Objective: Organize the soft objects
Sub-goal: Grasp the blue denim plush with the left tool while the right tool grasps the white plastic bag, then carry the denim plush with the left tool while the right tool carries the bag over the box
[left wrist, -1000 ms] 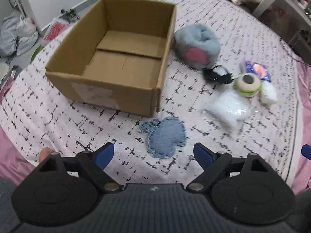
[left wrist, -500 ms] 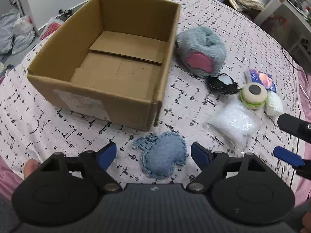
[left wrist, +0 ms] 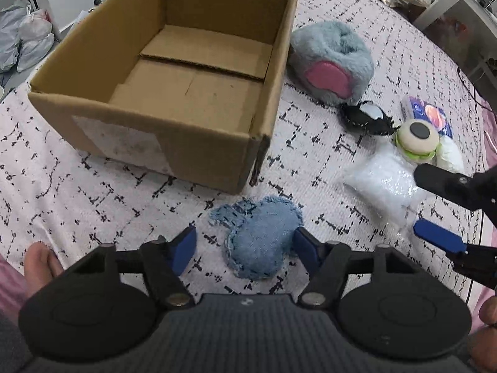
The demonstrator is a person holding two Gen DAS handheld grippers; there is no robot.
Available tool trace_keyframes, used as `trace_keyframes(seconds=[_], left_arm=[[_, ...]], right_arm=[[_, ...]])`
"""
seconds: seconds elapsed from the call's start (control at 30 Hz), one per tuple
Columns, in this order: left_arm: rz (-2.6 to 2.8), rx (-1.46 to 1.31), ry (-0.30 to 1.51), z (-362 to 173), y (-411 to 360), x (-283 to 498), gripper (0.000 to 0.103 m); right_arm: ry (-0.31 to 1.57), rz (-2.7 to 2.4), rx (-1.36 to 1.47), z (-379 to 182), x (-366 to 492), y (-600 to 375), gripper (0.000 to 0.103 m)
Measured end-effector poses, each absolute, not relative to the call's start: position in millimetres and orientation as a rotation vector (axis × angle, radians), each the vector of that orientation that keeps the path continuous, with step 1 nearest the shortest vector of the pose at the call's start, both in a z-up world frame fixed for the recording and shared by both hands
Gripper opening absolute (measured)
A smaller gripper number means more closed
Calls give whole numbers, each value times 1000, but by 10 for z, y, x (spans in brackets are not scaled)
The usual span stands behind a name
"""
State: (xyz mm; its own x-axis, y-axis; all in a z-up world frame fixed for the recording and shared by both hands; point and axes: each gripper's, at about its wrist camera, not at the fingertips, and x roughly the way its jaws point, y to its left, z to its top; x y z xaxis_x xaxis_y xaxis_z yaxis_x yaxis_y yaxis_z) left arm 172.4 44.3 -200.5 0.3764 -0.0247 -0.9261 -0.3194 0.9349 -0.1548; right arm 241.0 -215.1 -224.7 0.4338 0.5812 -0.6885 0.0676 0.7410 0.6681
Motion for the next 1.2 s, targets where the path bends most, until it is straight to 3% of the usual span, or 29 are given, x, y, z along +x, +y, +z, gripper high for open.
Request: trace_keyframes(seconds=[0.03,0.1,0.17,0.37,1.2], left_arm=[[190,-338,1174,-2016,443,1729,58],[180,-337,1171,-2031,425,1738,49],[164,-323,1166,-2026,391,1736,37],[162,-315,1117,-1856,389,1644,21],[88,-335,883,-845,540,1512,21]], right_arm=[[1101,354,700,-2288,2423,-2130,56],[1130,353,713,-2369,2449,-2082,32],[1127,352,718,-2375,2431,-2075,29],[1087,385,717,-2218,2317,-2117,18],[917,454,610,-1425,2073,-2022,16]])
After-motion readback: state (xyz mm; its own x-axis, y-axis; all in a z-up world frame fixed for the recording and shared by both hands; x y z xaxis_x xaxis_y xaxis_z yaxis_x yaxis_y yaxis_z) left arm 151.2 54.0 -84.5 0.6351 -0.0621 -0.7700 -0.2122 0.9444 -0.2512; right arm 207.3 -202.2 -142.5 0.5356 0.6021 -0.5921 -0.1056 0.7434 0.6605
